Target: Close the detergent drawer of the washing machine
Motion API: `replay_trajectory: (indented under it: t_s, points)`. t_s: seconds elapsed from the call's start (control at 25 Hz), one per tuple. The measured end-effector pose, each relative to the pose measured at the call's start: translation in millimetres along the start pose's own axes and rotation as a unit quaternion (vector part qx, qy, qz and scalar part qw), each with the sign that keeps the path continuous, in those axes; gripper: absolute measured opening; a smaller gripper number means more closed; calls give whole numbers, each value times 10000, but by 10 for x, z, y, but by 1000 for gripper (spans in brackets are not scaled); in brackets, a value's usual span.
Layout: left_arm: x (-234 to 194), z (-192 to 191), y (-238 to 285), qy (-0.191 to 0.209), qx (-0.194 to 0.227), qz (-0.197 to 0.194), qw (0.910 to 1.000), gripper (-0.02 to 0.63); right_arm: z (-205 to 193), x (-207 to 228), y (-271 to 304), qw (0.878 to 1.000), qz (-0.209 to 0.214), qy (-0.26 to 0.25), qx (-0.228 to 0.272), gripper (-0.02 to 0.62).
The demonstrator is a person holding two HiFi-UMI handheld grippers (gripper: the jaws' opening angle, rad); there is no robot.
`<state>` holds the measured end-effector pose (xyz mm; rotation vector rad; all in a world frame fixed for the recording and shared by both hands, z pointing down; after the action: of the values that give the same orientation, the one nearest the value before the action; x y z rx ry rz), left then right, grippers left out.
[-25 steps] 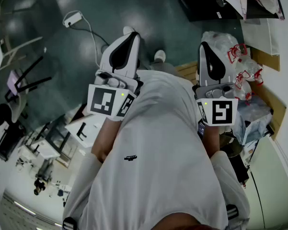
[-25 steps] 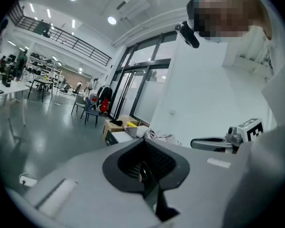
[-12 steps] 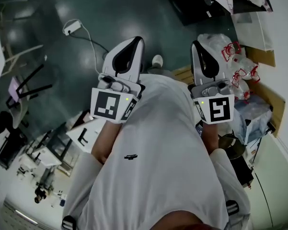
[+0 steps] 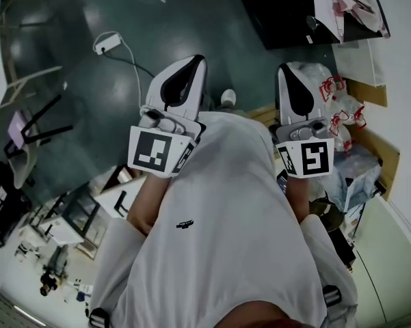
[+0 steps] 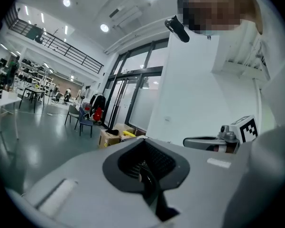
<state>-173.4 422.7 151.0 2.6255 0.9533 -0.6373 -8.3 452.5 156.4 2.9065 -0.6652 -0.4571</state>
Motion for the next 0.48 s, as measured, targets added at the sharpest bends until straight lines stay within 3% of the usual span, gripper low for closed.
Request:
replay_trajectory:
  t_s: [0.48]
  points:
    - [-733,196,-238,-186,-59,-119,9997,14,176,-458,533,9995,-261,86,-148,-8]
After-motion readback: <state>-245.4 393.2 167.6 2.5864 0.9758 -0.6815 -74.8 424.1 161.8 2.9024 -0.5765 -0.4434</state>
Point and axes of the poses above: the fingertips, and each gripper's own axes: y forward along the fingers, x to its right, z out of its top, the point moved 3 cm from there along -y, backward along the fingers, and after that the axes turned 15 degrees about -y, right-handed, at the moved point
